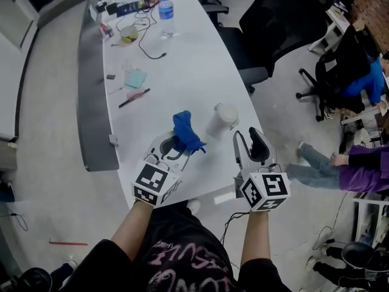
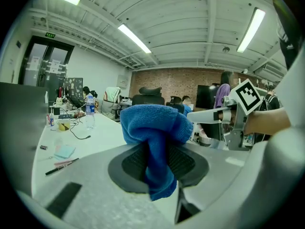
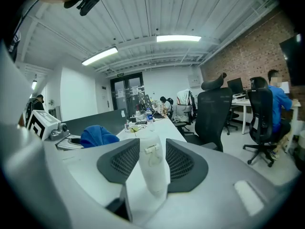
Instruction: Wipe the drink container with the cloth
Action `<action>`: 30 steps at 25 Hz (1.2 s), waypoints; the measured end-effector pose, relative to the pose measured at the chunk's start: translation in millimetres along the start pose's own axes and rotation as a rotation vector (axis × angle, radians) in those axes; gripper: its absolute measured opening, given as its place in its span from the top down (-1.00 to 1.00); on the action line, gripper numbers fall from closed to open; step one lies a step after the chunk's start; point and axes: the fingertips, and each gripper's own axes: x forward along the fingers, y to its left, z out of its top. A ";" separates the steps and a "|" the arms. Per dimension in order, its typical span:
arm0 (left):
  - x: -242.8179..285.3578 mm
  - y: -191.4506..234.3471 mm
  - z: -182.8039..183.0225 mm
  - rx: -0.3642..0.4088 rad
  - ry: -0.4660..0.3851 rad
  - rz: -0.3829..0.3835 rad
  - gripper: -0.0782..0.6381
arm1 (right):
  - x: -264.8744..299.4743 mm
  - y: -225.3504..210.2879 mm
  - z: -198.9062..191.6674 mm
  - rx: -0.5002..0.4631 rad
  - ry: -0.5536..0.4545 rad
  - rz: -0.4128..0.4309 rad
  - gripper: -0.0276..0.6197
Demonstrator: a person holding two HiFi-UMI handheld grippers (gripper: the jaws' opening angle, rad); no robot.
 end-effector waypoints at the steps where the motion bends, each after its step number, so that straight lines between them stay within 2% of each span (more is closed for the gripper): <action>1: 1.6 0.5 -1.0 -0.002 0.003 -0.002 0.50 | 3.6 0.4 0.6 -0.001 0.001 0.006 0.38; 14: 18.5 7.5 -13.5 -0.019 0.015 -0.027 0.50 | 42.5 6.5 2.1 -0.014 0.010 0.081 0.19; 23: 29.7 6.4 -16.7 -0.027 0.018 -0.052 0.50 | 57.7 13.0 1.6 -0.003 0.022 0.137 0.14; 30: 36.1 8.5 -16.0 -0.028 0.015 -0.065 0.50 | 64.7 14.6 -1.4 -0.007 0.036 0.151 0.14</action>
